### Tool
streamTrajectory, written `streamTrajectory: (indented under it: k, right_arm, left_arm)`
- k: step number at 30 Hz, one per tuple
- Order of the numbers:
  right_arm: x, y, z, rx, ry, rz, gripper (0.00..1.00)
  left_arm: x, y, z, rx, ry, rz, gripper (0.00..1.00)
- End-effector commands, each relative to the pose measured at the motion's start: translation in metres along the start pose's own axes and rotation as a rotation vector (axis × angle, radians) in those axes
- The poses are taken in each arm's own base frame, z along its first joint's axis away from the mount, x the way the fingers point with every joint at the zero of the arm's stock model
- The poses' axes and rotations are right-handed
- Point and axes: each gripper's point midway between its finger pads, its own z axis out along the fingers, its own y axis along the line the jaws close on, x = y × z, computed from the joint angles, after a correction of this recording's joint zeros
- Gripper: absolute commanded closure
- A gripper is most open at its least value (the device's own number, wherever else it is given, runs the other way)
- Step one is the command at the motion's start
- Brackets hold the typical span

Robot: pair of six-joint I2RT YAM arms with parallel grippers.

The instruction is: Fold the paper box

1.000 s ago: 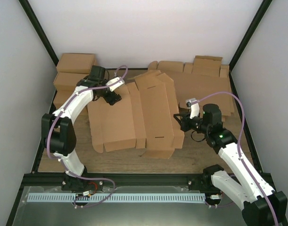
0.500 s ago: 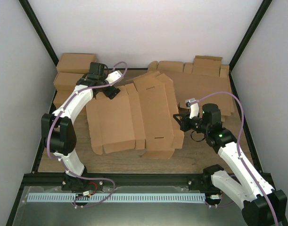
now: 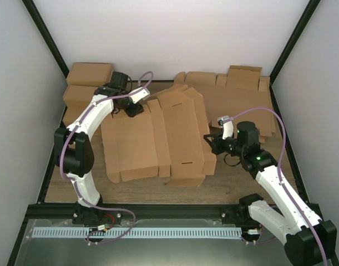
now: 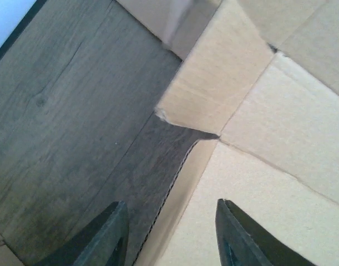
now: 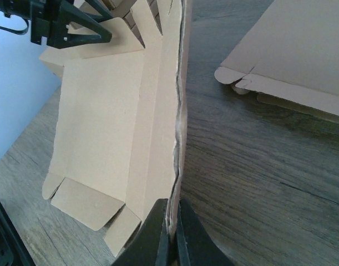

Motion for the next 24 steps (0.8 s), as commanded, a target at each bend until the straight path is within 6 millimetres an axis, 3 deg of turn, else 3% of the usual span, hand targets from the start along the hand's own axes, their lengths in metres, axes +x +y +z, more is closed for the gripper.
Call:
streamTrajectory:
  k: [1,6,9,17,22,24]
  right_arm:
    - [-0.018,0.006,-0.005,0.005,-0.043,-0.028,0.99]
    - [-0.013,0.0,-0.002,0.022,-0.043,-0.011,0.99]
    - [-0.011,-0.003,0.0,0.029,-0.041,-0.002,0.99]
    - [-0.004,-0.007,0.004,0.026,-0.056,0.016,0.99]
    - [0.003,-0.011,0.008,0.033,-0.05,0.029,0.99]
    - [0.004,-0.013,0.008,0.038,-0.052,0.03,0.99]
  left_arm:
    - [-0.018,-0.023,-0.025,0.038,-0.057,0.006,0.63]
    - [-0.029,-0.043,-0.049,0.032,-0.082,0.011,0.89]
    - [-0.035,-0.053,-0.066,0.007,-0.101,0.023,0.96]
    - [-0.046,-0.093,-0.11,-0.098,-0.125,0.09,0.96]
    - [-0.045,-0.107,-0.136,-0.16,-0.139,0.113,0.96]
    - [-0.043,-0.106,-0.143,-0.195,-0.159,0.117,0.87]
